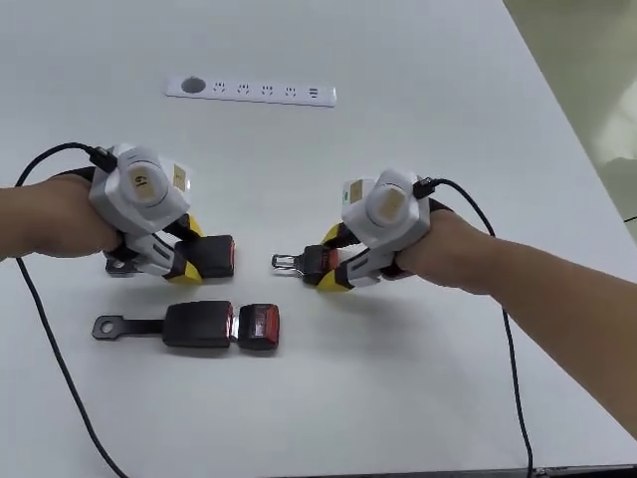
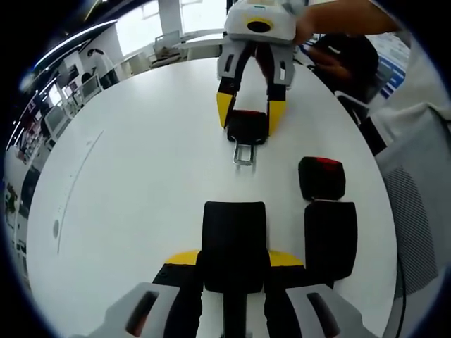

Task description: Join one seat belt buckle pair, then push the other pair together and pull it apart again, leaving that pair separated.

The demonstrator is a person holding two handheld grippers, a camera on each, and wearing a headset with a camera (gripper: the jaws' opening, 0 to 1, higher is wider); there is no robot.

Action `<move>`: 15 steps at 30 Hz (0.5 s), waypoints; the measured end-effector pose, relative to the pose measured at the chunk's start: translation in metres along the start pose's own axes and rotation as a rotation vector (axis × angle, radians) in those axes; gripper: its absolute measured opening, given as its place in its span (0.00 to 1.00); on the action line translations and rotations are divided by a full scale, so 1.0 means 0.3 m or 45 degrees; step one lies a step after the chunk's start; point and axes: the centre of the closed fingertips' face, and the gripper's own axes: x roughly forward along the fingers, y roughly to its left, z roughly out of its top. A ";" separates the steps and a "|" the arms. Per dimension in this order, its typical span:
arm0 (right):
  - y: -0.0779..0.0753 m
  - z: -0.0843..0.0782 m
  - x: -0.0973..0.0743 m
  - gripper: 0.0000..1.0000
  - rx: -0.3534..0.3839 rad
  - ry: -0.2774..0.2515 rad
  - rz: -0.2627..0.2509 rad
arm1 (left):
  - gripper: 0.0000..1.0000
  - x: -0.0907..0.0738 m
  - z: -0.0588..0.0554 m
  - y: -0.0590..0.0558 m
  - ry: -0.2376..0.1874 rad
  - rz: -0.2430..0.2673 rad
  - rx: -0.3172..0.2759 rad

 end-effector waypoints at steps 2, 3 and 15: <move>0.000 0.026 0.022 0.33 -0.005 -0.017 -0.004 | 0.33 0.003 0.000 0.002 0.006 -0.007 0.006; 0.002 0.039 0.030 0.33 -0.011 -0.018 -0.004 | 0.33 0.005 -0.001 0.005 0.011 -0.010 0.011; 0.014 0.107 0.068 0.32 -0.072 0.021 -0.032 | 0.33 0.008 0.011 -0.002 0.043 -0.017 0.032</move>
